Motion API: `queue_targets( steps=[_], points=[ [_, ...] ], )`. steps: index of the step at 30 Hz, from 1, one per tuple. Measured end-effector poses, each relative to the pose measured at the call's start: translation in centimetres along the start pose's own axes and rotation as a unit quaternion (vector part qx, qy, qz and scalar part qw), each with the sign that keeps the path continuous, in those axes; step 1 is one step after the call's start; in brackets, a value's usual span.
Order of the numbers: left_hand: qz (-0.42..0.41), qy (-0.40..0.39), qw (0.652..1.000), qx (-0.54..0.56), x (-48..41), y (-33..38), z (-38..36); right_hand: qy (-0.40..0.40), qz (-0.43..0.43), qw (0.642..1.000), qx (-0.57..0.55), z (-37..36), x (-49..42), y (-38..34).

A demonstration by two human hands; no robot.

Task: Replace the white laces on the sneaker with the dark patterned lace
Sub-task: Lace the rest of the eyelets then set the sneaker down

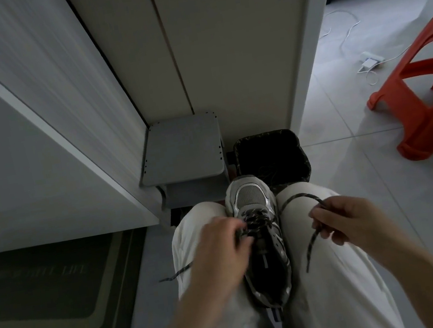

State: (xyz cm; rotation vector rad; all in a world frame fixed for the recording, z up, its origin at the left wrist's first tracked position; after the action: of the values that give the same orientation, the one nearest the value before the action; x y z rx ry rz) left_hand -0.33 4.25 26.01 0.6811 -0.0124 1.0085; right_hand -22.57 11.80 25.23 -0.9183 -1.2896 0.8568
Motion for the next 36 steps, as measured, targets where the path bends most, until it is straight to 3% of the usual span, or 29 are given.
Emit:
queue_targets(
  steps=[2, 4, 5, 9, 11, 12, 14, 15, 18, 20, 23, 30, 36],
  points=[
    [-0.042, -0.072, 0.990, 0.114, 0.0, 2.6, -2.0, -0.008, 0.021, 1.000, -0.007, -1.0, -0.5, -0.4],
    [-0.026, -0.176, 0.957, 0.229, -0.1, 4.1, -3.9, 0.003, 0.038, 0.999, 0.006, -1.5, -0.9, -0.6],
    [-0.018, -0.192, 0.949, 0.248, -0.2, 4.3, -4.4, 0.012, 0.043, 0.999, 0.016, -1.5, -1.1, -0.7],
    [-0.006, -0.160, 0.960, 0.231, -0.8, 3.5, -4.2, 0.029, 0.041, 0.999, 0.014, -1.0, -1.2, -0.6],
    [0.005, -0.151, 0.964, 0.218, -0.8, 2.7, -3.8, 0.079, 0.033, 0.992, 0.097, -0.7, -0.7, -0.2],
    [0.009, -0.143, 0.967, 0.210, -0.8, 2.4, -3.6, 0.129, 0.038, 0.971, 0.197, -0.5, -0.3, -0.2],
    [0.013, -0.132, 0.969, 0.207, -0.9, 2.1, -3.5, 0.233, 0.106, 0.892, 0.373, -1.2, 1.0, -0.8],
    [0.012, -0.130, 0.969, 0.210, -1.0, 2.0, -3.6, 0.221, 0.168, 0.872, 0.404, -2.2, 1.5, -1.5],
    [-0.001, -0.122, 0.969, 0.214, -1.3, 2.2, -3.5, 0.053, 0.270, 0.849, 0.452, -5.5, 1.9, -1.8],
    [0.002, -0.106, 0.968, 0.228, -1.7, 2.1, -3.3, -0.004, 0.215, 0.855, 0.471, -6.4, 1.3, -0.8],
    [0.011, -0.093, 0.978, 0.187, -2.1, 1.7, -3.1, -0.012, 0.126, 0.905, 0.405, -6.2, 0.7, 0.6],
    [-0.029, -0.031, 0.998, -0.048, -2.5, 1.0, -3.7, 0.030, 0.076, 0.896, 0.436, -5.0, -0.7, 1.3],
    [-0.025, 0.008, 0.999, -0.048, -2.6, 1.2, -5.0, 0.052, 0.078, 0.885, 0.456, -5.8, -1.4, 1.2]
  ],
)
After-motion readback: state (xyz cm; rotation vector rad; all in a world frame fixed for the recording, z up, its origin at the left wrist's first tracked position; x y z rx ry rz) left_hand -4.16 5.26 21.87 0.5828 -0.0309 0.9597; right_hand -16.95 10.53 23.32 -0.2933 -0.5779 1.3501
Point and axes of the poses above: each hand's wrist, its own x-axis away from the middle knuckle, its own z-axis out of the back of the hand, y = z × x, the point moved 3 cm from there along -x, towards the middle knuckle, and after that the axes turned 14 degrees about -y, right-handed, at the moved point
